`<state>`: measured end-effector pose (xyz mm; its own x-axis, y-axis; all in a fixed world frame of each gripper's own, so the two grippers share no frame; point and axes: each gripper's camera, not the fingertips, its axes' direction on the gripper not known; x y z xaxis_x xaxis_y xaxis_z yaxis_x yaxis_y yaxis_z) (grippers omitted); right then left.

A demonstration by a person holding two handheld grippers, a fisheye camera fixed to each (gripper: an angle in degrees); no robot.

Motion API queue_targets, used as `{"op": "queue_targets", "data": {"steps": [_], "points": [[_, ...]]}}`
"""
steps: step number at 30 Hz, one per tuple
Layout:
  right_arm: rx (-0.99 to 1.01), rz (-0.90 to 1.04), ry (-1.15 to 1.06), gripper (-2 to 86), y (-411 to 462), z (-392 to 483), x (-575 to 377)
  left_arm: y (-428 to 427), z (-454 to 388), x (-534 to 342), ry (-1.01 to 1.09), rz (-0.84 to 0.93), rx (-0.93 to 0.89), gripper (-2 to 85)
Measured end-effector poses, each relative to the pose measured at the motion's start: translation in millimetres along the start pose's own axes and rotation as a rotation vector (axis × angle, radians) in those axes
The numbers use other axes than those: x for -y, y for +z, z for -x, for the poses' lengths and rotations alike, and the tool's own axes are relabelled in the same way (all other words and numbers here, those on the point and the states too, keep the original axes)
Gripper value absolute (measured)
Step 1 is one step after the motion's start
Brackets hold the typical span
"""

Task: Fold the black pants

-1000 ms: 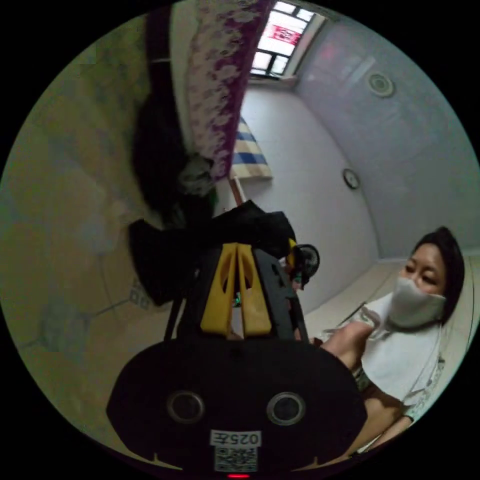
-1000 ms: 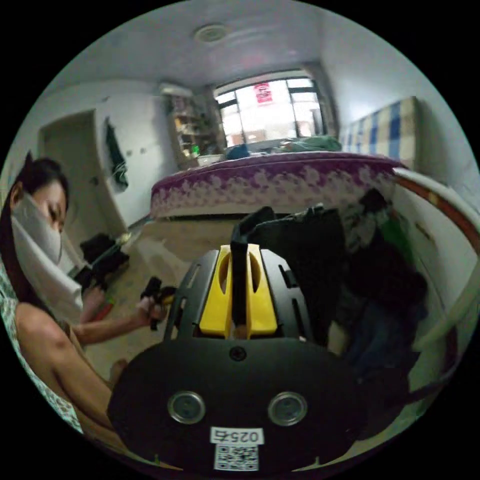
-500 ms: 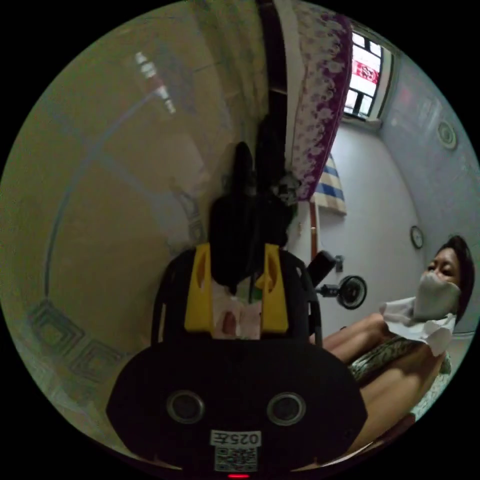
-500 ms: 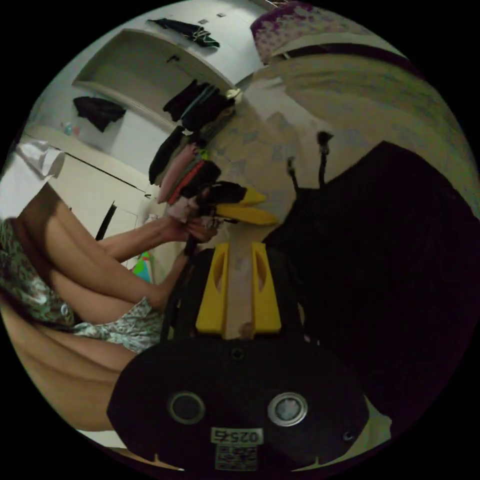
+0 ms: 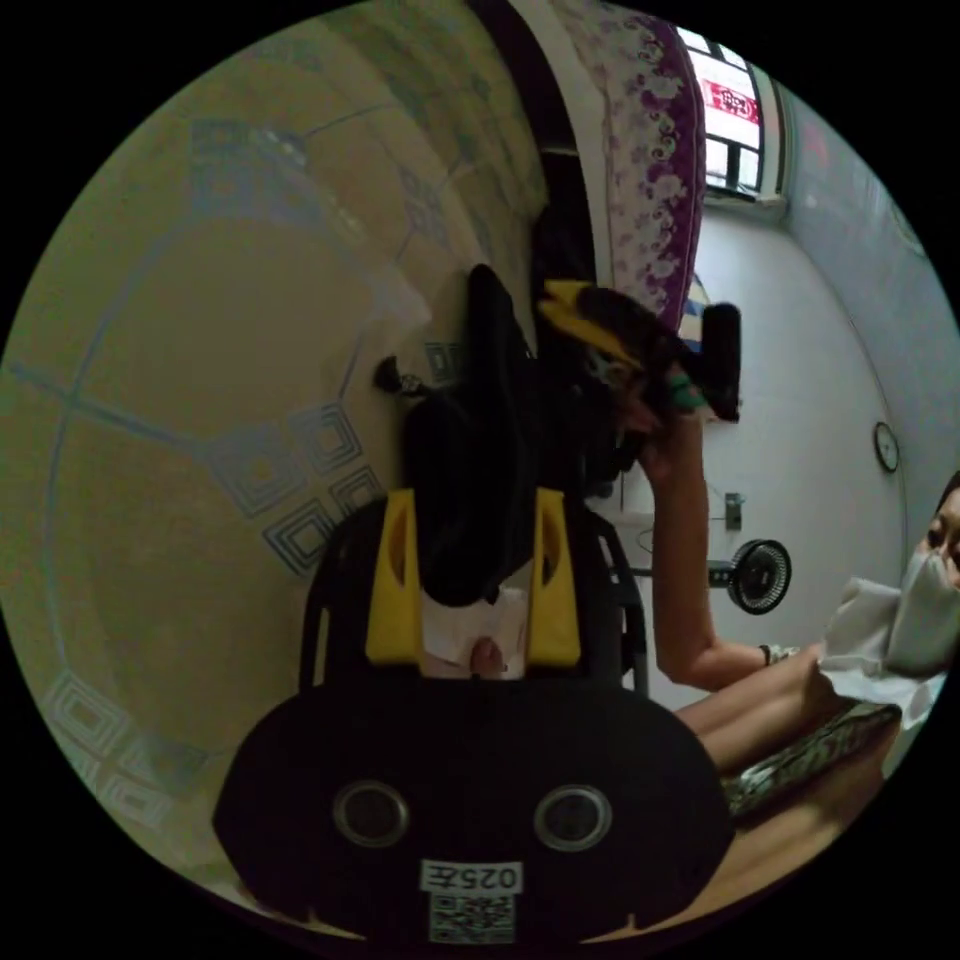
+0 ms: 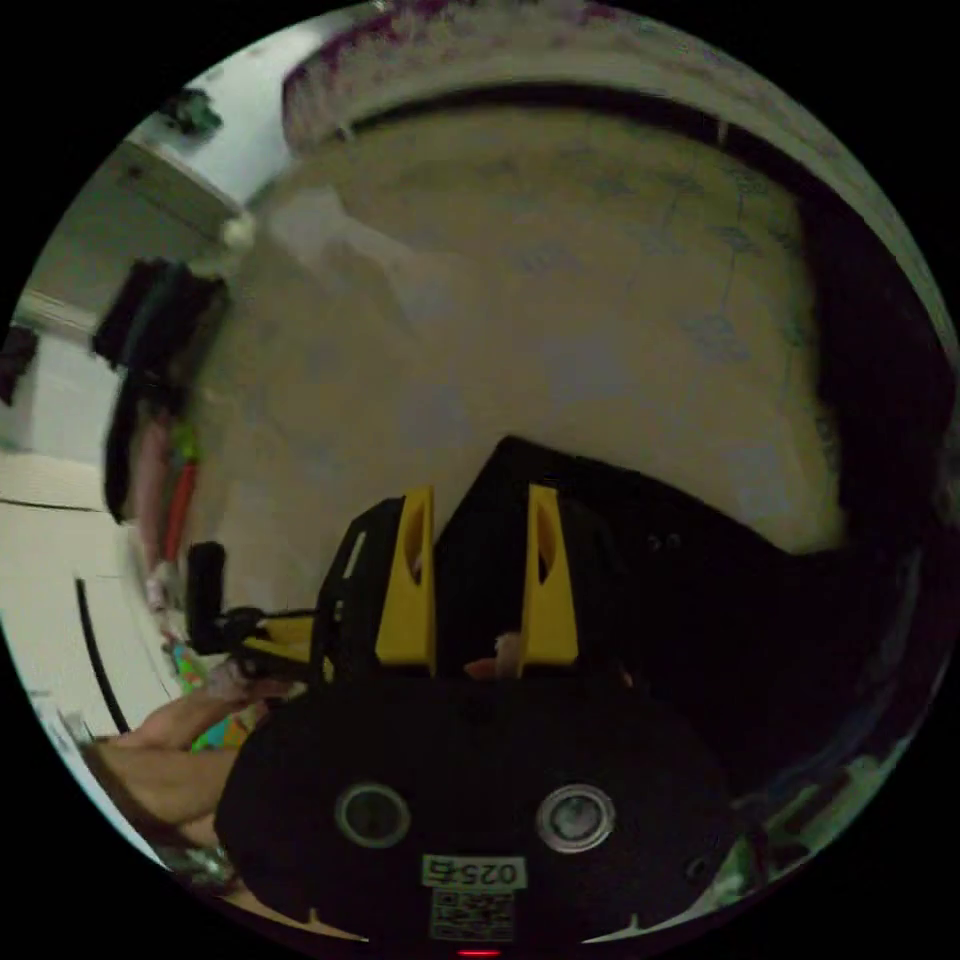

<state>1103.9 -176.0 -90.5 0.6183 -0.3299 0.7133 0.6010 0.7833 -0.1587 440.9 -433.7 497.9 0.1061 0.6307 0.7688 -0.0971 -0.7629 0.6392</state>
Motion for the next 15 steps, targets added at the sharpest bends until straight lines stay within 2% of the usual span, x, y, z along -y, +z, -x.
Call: {"op": "queue_targets", "data": {"steps": [2, 3, 5, 8, 10, 15], "points": [[-0.119, 0.134, -0.018, 14.4, 35.3, 23.2, 6.4, 3.0, 1.0, -0.5, -0.028, -0.055, -0.041, 11.4], [-0.246, 0.059, -0.042, 13.6, 35.8, 43.2, -0.4, 5.9, 3.4, -0.4, -0.051, -0.075, -0.071, 10.1], [-0.332, 0.057, -0.055, 12.7, 42.6, 62.3, -6.6, 10.1, 4.5, 0.2, -0.064, -0.102, -0.096, 7.1], [-0.405, 0.021, -0.086, 7.0, 44.7, 68.1, -20.6, 25.6, -3.9, 6.2, -0.075, -0.089, -0.021, 1.3], [-0.326, -0.037, -0.075, 5.2, 34.2, 60.0, -35.8, 36.4, -13.5, 11.2, -0.042, -0.084, 0.005, 0.4], [-0.125, -0.377, 0.004, 3.9, -64.3, 28.4, -147.3, 55.9, -32.2, 23.7, -0.026, -0.035, 0.006, -0.6]]}}
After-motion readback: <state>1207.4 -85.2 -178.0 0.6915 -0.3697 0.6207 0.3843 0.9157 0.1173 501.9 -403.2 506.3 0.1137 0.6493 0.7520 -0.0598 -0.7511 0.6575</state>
